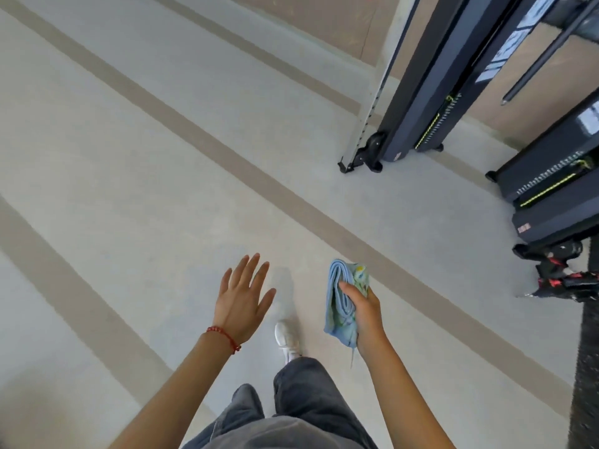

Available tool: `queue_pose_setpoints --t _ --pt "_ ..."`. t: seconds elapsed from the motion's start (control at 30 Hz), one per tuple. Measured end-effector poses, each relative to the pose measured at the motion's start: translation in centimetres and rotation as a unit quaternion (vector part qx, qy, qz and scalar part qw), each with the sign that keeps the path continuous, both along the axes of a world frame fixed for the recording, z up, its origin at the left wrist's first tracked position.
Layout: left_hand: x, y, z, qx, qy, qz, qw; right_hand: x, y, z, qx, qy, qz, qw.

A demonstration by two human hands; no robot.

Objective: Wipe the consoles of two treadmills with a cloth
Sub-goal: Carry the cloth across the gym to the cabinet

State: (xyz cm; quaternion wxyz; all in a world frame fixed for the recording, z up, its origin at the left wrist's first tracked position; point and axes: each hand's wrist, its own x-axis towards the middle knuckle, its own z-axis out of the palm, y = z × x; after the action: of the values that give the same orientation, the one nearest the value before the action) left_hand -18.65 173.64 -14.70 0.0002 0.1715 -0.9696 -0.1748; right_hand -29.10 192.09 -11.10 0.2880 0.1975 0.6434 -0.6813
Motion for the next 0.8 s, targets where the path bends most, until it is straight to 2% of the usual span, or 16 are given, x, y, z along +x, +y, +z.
queue_pose_setpoints --t 0.17,0.33,0.6,0.8 --pt "-4.1 -5.3 1.0 0.012 0.003 0.119 0.993 -7.9 -8.0 1.0 0.002 0.009 0.121 0.993" --pt "-5.8 -10.9 1.9 0.021 0.005 0.236 0.972 -13.1 -17.0 1.8 0.006 0.026 0.242 0.97" --pt "-4.3 -20.6 1.3 0.025 0.002 0.371 0.928 -14.0 -32.0 0.4 0.007 0.013 0.396 0.918" --pt "-3.6 -31.9 0.2 0.025 0.005 0.406 0.913 -13.8 -44.9 -0.5 -0.008 0.015 0.435 0.9"
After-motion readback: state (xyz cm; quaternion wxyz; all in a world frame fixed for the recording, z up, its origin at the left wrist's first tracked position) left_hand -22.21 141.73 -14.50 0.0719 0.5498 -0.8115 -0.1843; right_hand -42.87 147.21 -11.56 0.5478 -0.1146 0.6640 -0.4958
